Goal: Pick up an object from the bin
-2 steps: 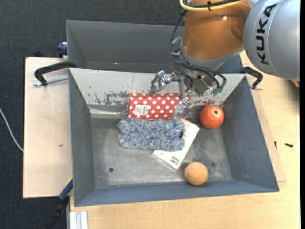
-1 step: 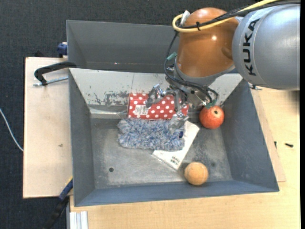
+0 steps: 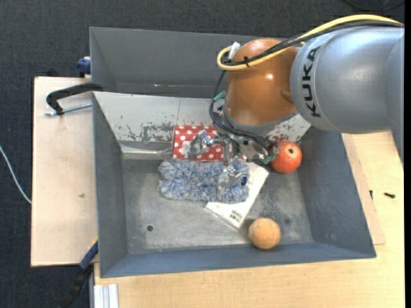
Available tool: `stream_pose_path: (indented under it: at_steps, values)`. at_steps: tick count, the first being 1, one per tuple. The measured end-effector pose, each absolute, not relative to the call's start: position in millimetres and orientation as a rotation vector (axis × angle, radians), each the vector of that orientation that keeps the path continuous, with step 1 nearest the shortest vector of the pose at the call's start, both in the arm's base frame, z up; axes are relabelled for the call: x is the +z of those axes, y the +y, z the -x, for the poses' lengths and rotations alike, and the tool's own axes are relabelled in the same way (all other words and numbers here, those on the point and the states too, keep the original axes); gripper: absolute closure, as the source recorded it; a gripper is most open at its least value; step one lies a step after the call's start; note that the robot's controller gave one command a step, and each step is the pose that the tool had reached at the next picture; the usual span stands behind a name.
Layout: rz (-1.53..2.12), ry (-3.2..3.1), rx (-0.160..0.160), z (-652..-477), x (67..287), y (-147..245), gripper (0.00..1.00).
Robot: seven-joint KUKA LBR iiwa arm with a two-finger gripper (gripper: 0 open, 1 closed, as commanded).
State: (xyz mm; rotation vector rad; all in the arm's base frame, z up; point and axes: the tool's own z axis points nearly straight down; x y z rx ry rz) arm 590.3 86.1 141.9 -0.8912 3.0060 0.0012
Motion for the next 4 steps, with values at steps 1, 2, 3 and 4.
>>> stream_pose_path:
  at_steps: [1, 2, 3, 4]
  values:
    - [0.893, 3.009, 0.003, -590.1, 127.1, 86.9, 0.0]
    - [0.913, 3.003, -0.002, -579.3, 98.3, 76.0, 0.0]
    - [1.237, 2.882, 0.022, -602.8, 79.3, 44.8, 1.0]
    - [1.237, 2.882, 0.021, -602.8, 79.3, 44.7, 1.0]
